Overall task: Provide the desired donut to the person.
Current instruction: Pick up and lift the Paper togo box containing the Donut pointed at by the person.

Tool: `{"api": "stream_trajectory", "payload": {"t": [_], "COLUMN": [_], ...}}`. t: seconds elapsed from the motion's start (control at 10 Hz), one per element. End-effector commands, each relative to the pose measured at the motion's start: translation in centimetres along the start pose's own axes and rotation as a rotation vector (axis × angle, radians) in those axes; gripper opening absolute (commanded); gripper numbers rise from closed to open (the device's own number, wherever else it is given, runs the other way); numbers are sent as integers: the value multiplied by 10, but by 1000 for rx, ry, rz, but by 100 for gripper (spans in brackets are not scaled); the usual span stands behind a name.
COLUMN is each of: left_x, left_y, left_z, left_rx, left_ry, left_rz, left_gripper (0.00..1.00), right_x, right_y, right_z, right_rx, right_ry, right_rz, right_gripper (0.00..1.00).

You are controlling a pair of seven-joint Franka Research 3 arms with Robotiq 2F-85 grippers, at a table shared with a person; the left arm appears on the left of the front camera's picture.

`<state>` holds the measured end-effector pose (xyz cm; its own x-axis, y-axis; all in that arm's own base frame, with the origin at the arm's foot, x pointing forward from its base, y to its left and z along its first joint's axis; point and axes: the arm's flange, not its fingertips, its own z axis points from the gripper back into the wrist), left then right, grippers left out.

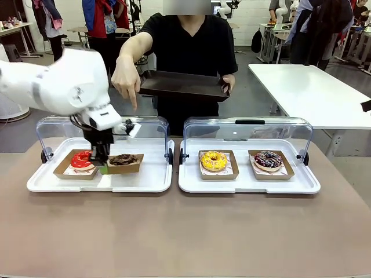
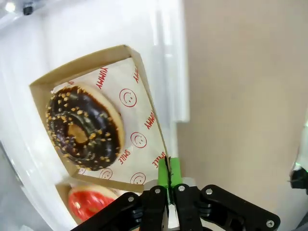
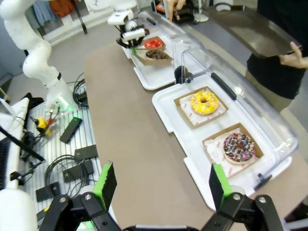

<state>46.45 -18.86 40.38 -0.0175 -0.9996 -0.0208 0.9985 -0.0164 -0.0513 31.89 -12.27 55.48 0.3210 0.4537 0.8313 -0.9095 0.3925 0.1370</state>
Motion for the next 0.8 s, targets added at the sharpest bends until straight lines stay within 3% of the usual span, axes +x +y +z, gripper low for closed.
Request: {"api": "stream_trajectory", "payload": {"t": [0.0, 0.4, 0.7], "left_x": [-30, -51, -48], "left_y": [-46, -110, -93], "left_z": [67, 183, 234], "left_rx": [-44, 46, 183], "left_ry": [-2, 8, -7], "left_rz": [-46, -109, -50], "left_gripper": [0, 0, 0], "right_x": [1, 1, 1], "right_y": [-1, -1, -1], "right_z": [0, 0, 0], "right_rx": [9, 9, 9], "right_ry": [-16, -16, -16], "right_rz": [5, 5, 5], "right_gripper": [100, 100, 100]}}
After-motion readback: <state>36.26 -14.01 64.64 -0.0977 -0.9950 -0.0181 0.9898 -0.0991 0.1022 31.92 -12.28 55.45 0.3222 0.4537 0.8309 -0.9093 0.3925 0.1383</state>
